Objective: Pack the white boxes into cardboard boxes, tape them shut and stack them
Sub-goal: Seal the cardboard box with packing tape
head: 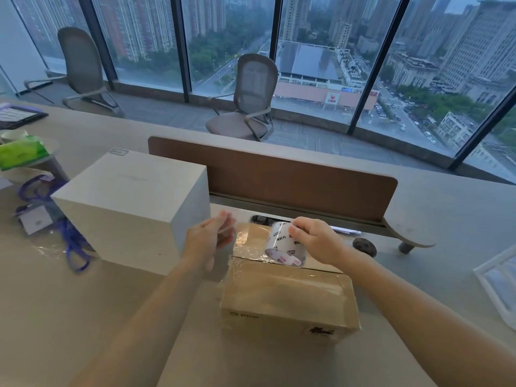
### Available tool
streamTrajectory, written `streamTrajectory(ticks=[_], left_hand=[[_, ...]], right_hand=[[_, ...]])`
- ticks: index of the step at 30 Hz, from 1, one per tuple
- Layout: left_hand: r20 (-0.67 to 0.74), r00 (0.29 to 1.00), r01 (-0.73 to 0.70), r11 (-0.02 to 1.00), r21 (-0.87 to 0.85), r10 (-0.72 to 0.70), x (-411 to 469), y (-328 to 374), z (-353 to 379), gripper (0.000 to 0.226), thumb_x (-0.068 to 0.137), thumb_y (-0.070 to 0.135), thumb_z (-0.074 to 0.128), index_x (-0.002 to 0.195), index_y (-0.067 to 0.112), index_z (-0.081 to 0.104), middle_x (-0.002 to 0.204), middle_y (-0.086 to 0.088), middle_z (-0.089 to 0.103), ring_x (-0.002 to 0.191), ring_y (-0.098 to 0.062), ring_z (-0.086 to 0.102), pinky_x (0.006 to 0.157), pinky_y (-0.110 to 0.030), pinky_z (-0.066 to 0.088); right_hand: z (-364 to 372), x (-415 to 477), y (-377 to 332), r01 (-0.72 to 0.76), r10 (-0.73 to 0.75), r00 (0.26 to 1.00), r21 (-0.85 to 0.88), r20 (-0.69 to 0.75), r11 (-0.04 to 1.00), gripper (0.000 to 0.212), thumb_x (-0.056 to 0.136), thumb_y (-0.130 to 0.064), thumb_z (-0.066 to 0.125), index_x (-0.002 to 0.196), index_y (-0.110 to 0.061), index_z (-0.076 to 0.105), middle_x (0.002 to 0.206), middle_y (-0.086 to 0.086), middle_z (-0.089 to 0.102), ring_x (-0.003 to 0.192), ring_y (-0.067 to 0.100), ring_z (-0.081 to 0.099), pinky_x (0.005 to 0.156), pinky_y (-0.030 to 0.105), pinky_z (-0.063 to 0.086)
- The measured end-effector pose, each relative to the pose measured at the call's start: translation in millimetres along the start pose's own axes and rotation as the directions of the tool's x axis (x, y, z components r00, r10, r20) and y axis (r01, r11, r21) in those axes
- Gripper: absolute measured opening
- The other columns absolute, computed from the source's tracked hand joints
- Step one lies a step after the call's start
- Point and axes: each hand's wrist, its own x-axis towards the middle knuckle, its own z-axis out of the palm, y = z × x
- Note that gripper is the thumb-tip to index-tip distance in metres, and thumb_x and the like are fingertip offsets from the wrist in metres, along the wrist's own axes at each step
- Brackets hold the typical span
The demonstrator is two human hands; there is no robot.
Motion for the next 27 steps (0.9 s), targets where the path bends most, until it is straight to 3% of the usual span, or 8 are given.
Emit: streamTrajectory(ticks=[1,4,6,8,11,14,22,27], left_hand=[[-0.012,0.999,0.052,0.998,-0.024,-0.053,2,-12,-3,0.024,0.094,0.029,0.067,0.093,0.007,0.076,0.091,-0.008,0.074,0.089,-0.025,0.066,0.085,-0.039,0.056],[-0.047,0.995,0.090,0.993,0.077,-0.087,4,-44,-11,0.026,0.093,0.030,0.067,0.091,0.006,0.077,0.086,-0.010,0.070,0.076,-0.020,0.062,0.071,-0.030,0.055],[-0.066,0.995,0.083,0.989,0.122,-0.076,7,-62,-19,0.030,0.091,0.036,0.069,0.085,0.008,0.079,0.081,-0.007,0.070,0.075,-0.020,0.062,0.075,-0.032,0.054],[-0.105,0.992,0.084,0.981,0.172,-0.067,12,-74,-25,0.030,0.090,0.042,0.070,0.085,0.015,0.080,0.082,-0.002,0.075,0.081,-0.018,0.066,0.082,-0.034,0.054],[-0.155,0.983,0.119,0.982,0.144,-0.096,18,-83,-27,0.026,0.090,0.042,0.071,0.088,0.017,0.080,0.085,-0.004,0.077,0.087,-0.019,0.068,0.087,-0.036,0.056],[-0.137,0.977,0.167,0.986,0.000,-0.165,22,-86,-25,0.024,0.090,0.035,0.073,0.096,0.013,0.076,0.094,-0.007,0.078,0.095,-0.021,0.073,0.091,-0.038,0.058],[-0.141,0.987,0.103,0.971,0.216,-0.073,35,-97,-31,0.029,0.099,0.035,0.061,0.085,0.016,0.077,0.086,-0.009,0.075,0.094,-0.029,0.071,0.093,-0.043,0.058],[-0.185,0.976,0.151,0.972,0.181,-0.117,45,-106,-36,0.030,0.099,0.033,0.061,0.085,0.011,0.078,0.081,-0.010,0.075,0.090,-0.028,0.073,0.091,-0.042,0.059]], right_hand=[[0,-1,-1,-0.001,0.002,1.000,-0.105,0.018,0.995,0.019,0.099,-0.041,0.052,0.108,-0.026,0.060,0.091,-0.003,0.066,0.079,0.013,0.061,0.076,0.041,0.053],[1,-6,2,0.013,0.022,0.994,-0.316,0.109,0.949,0.090,0.074,-0.062,0.074,0.145,-0.034,0.028,0.120,0.000,0.060,0.104,0.014,0.060,0.087,0.037,0.053],[6,-7,7,0.074,0.023,0.979,-0.456,0.205,0.887,0.115,0.061,-0.065,0.080,0.151,-0.039,0.013,0.140,-0.002,0.049,0.122,0.020,0.049,0.102,0.043,0.045],[13,-5,13,0.128,0.014,0.964,-0.508,0.267,0.852,0.108,0.069,-0.055,0.081,0.150,-0.045,0.010,0.146,-0.003,0.041,0.124,0.021,0.047,0.103,0.042,0.045],[21,1,16,0.189,-0.008,0.955,-0.586,0.297,0.788,0.088,0.086,-0.038,0.069,0.147,-0.053,0.008,0.131,-0.002,0.045,0.108,0.018,0.052,0.086,0.034,0.053],[23,5,16,0.220,-0.002,0.948,-0.653,0.318,0.725,0.078,0.090,-0.038,0.063,0.148,-0.051,0.014,0.125,-0.001,0.044,0.104,0.018,0.051,0.083,0.032,0.053],[35,18,9,0.215,0.058,0.939,-0.712,0.338,0.669,0.064,0.092,-0.033,0.054,0.145,-0.054,0.026,0.124,-0.003,0.042,0.096,0.020,0.052,0.072,0.031,0.051],[47,30,-2,0.261,0.057,0.936,-0.796,0.347,0.546,0.062,0.090,-0.035,0.053,0.142,-0.056,0.026,0.123,0.003,0.045,0.094,0.027,0.057,0.074,0.037,0.054]])
